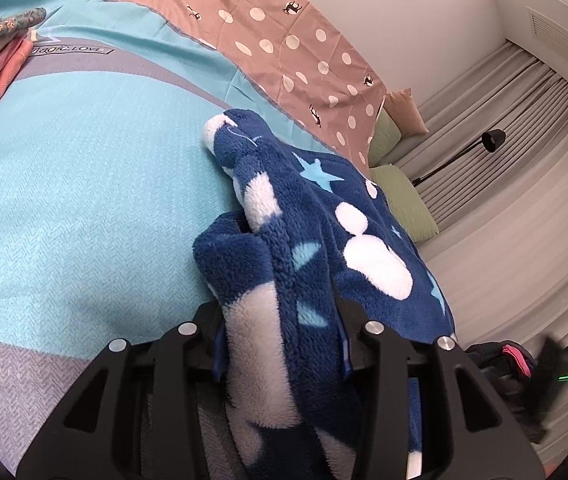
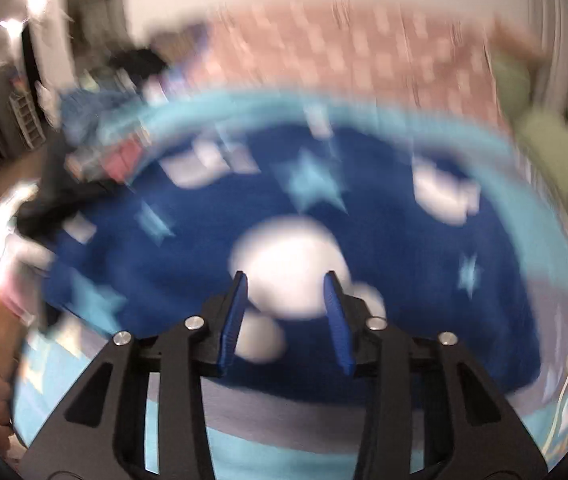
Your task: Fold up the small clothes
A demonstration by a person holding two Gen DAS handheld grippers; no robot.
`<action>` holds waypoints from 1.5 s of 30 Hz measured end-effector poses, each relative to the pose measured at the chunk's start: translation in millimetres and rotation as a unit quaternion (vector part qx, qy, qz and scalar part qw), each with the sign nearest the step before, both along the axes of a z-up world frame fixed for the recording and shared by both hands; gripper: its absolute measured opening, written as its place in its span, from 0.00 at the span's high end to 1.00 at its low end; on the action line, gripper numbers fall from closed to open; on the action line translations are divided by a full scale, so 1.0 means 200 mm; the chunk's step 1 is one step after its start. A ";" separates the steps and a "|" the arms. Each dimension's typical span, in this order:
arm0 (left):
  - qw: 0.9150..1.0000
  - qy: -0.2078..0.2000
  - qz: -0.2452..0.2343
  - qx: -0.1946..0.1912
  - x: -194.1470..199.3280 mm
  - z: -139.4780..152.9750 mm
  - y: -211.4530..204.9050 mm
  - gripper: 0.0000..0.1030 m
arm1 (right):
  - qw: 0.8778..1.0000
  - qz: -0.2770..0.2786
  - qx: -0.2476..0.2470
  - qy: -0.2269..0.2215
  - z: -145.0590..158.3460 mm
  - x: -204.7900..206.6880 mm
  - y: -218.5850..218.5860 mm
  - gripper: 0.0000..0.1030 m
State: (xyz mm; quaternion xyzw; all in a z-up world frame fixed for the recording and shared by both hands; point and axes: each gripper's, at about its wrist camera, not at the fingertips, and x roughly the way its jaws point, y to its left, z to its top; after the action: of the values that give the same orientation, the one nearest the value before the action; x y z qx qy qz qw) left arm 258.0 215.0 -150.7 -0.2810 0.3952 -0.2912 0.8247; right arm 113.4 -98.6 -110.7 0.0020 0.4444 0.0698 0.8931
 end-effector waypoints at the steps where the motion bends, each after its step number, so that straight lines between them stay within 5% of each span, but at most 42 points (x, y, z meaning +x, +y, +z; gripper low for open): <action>1: 1.000 -0.002 0.000 0.003 0.00 0.00 0.00 0.57 | 1.000 -0.007 0.003 -0.018 -0.01 -0.02 0.00 0.64; 5: 1.000 0.000 0.001 0.003 0.01 0.00 0.00 0.56 | 0.998 0.010 -0.061 -0.026 0.05 -0.06 0.10 0.64; 9: 1.000 -0.001 0.001 0.003 0.01 0.00 0.00 0.56 | 1.000 -0.007 0.017 -0.022 0.20 0.07 -0.01 0.74; 12: 1.000 0.000 0.002 0.003 0.00 0.00 0.00 0.56 | 0.998 -0.024 0.010 -0.061 0.32 0.27 -0.05 0.74; 14: 1.000 0.000 0.002 0.003 0.00 0.00 0.00 0.56 | 1.000 -0.027 0.011 0.001 0.22 0.43 -0.06 0.74; 15: 1.000 0.000 0.002 0.003 0.00 0.00 0.00 0.56 | 0.995 -0.024 0.047 0.090 0.05 0.53 -0.08 0.72; 16: 1.000 0.000 0.002 0.003 0.01 0.00 0.00 0.56 | 0.994 -0.023 0.063 0.088 -0.02 0.55 -0.09 0.72; 20: 1.000 0.001 0.001 -0.001 0.01 0.00 0.00 0.56 | 0.999 0.009 0.001 0.035 0.04 0.42 -0.03 0.72; 23: 1.000 0.001 0.001 -0.001 0.01 0.00 0.00 0.56 | 1.000 -0.013 -0.009 -0.011 0.13 0.29 -0.02 0.72; 25: 1.000 0.002 0.001 -0.002 0.01 0.00 0.00 0.56 | 0.998 0.023 -0.017 -0.055 0.20 0.18 0.05 0.66; 27: 1.000 0.003 0.001 -0.003 0.02 0.00 0.01 0.56 | 0.986 0.106 -0.043 -0.122 0.26 -0.02 0.21 0.41; 31: 1.000 0.002 0.001 -0.002 0.01 0.00 0.00 0.56 | 0.943 0.260 -0.130 -0.159 0.15 -0.36 0.60 0.33; 34: 1.000 0.002 0.001 -0.002 0.01 0.00 0.00 0.56 | 0.910 0.303 -0.196 -0.204 0.04 -0.50 0.77 0.25; 40: 1.000 0.002 0.001 -0.003 0.01 0.00 0.01 0.56 | 0.888 0.272 -0.300 -0.216 -0.14 -0.44 0.94 0.20; 45: 1.000 0.003 0.000 -0.006 0.01 0.00 0.01 0.56 | 0.904 0.248 -0.285 -0.202 -0.15 -0.30 0.94 0.21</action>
State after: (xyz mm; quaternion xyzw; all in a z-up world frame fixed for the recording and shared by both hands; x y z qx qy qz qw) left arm 260.9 217.0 -150.8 -0.2870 0.3954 -0.2927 0.8219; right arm 52.5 89.6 -140.3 -0.3768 0.2418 0.1580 0.8801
